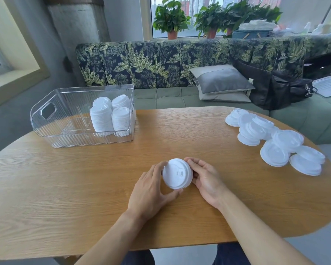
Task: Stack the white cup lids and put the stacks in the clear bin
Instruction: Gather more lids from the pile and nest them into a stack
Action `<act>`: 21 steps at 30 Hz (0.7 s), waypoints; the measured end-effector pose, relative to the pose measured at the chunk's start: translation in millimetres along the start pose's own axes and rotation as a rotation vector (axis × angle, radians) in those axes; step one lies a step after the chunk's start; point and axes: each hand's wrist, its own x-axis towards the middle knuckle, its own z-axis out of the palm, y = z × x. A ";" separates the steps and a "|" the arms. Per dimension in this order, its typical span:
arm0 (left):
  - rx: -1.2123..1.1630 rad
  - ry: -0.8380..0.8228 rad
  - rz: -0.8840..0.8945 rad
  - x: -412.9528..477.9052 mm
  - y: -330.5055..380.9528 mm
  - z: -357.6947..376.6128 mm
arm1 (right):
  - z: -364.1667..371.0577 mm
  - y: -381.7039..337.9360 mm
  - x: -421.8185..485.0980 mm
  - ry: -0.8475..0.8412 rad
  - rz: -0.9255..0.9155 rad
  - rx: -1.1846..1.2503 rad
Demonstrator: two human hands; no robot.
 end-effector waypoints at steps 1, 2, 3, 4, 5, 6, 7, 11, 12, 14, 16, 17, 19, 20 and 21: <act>-0.015 -0.019 -0.012 -0.4 -0.3 -0.5 | -0.3 0.1 -0.2 -0.012 0.008 0.006; -0.031 -0.037 -0.026 -0.9 -0.3 -1.3 | -0.9 0.3 -0.6 -0.022 0.014 0.012; -0.044 -0.046 -0.034 -1.3 0.0 -2.0 | -1.4 0.4 -0.9 -0.030 0.018 0.019; -0.054 -0.051 -0.038 -1.6 0.4 -2.2 | -1.8 0.3 -1.1 -0.033 0.020 0.026; -0.061 -0.055 -0.037 -2.1 0.8 -2.4 | -2.0 0.1 -1.0 -0.034 0.022 0.032; -0.067 -0.059 -0.037 -2.1 1.3 -2.5 | -2.4 -0.2 -1.0 -0.037 0.021 0.034; -0.072 -0.059 -0.040 -2.2 1.4 -2.5 | -2.2 -0.8 -0.8 -0.043 0.016 0.029; -0.105 -0.045 -0.071 -1.3 0.8 -1.7 | 2.3 -2.1 -4.9 -0.099 -0.010 -0.046; -0.115 -0.039 -0.072 -1.2 0.4 -1.3 | 3.5 -1.1 -6.2 -0.104 -0.020 -0.074; -0.124 -0.042 -0.066 -1.1 -1.2 -1.1 | 6.2 0.4 -8.4 -0.099 -0.041 -0.125; -0.141 -0.066 -0.073 -1.3 -2.9 -2.0 | 7.5 0.5 -10.1 -0.078 -0.049 -0.134; -0.165 -0.079 -0.084 -1.2 -3.3 -2.7 | 7.6 0.0 -10.4 -0.065 -0.048 -0.122; -0.243 -0.077 -0.116 -0.3 -3.2 -3.2 | 6.1 -1.6 -10.6 -0.052 -0.044 -0.083; -0.312 -0.056 -0.152 0.7 -2.9 -3.1 | 5.1 -2.5 -10.6 -0.058 -0.041 -0.069; -0.405 -0.028 -0.202 2.0 -2.9 -2.9 | 4.6 -3.2 -10.6 -0.069 -0.037 -0.063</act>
